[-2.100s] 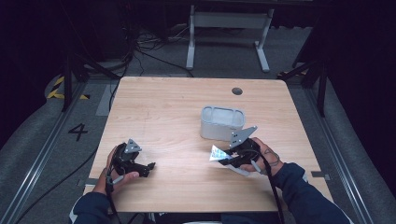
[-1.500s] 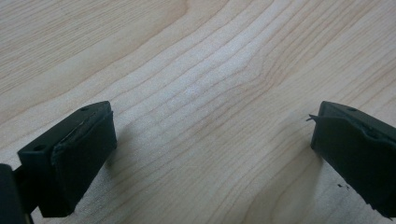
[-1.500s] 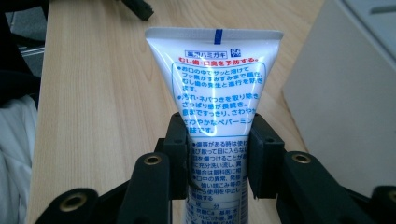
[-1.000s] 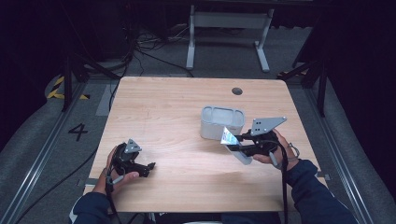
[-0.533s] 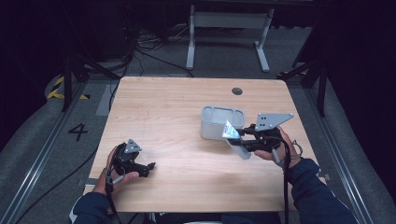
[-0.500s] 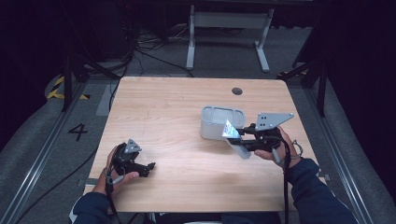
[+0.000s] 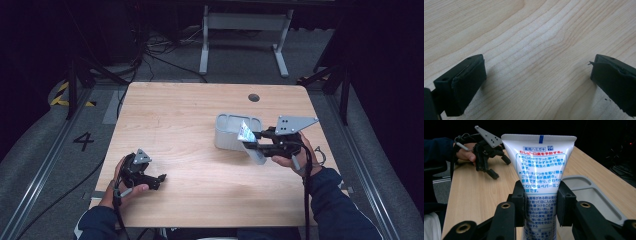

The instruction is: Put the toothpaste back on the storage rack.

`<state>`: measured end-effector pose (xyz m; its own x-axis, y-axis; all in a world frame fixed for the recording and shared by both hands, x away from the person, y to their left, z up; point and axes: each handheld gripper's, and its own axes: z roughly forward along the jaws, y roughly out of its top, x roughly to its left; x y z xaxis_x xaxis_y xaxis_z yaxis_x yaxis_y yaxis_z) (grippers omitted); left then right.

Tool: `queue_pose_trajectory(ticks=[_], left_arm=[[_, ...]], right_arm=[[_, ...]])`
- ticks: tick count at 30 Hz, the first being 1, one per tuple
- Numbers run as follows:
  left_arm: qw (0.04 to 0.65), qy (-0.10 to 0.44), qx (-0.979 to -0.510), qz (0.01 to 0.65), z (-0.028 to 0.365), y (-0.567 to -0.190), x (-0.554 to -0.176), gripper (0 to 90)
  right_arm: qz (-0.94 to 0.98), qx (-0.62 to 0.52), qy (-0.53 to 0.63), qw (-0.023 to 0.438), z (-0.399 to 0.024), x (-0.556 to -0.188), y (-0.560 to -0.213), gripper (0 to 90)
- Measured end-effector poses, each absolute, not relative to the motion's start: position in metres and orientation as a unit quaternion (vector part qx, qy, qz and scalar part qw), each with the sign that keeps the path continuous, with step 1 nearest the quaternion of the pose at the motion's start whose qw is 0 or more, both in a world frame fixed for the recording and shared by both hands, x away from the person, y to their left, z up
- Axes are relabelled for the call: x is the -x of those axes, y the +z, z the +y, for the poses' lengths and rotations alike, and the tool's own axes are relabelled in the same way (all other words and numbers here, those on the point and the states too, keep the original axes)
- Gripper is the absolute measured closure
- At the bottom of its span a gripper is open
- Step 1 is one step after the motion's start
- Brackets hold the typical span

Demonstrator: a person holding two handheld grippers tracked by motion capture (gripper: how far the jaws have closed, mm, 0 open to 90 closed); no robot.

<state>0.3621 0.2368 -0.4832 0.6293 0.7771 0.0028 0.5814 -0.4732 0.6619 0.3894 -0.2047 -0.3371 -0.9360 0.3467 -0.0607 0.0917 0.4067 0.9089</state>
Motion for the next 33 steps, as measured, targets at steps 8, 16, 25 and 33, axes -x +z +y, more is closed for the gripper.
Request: queue_pose_trajectory(ticks=[8,16,25,33], left_arm=[[0.319,0.154,-0.844,0.402,0.237,-0.483,-0.362,0.5],[0.319,0.153,-0.844,0.402,0.237,-0.483,-0.362,0.5],[0.319,0.153,-0.844,0.402,0.237,-0.483,-0.362,0.5],[0.319,0.153,-0.845,0.402,0.237,-0.483,-0.362,0.5]], right_arm=[[0.822,-0.13,0.537,0.138,-0.2,-0.394,-0.325,66.3],[0.814,-0.132,0.541,0.163,-0.192,-0.406,-0.31,66.3],[0.809,-0.138,0.547,0.167,-0.184,-0.42,-0.303,66.2],[0.804,-0.148,0.55,0.172,-0.177,-0.432,-0.3,66.1]])
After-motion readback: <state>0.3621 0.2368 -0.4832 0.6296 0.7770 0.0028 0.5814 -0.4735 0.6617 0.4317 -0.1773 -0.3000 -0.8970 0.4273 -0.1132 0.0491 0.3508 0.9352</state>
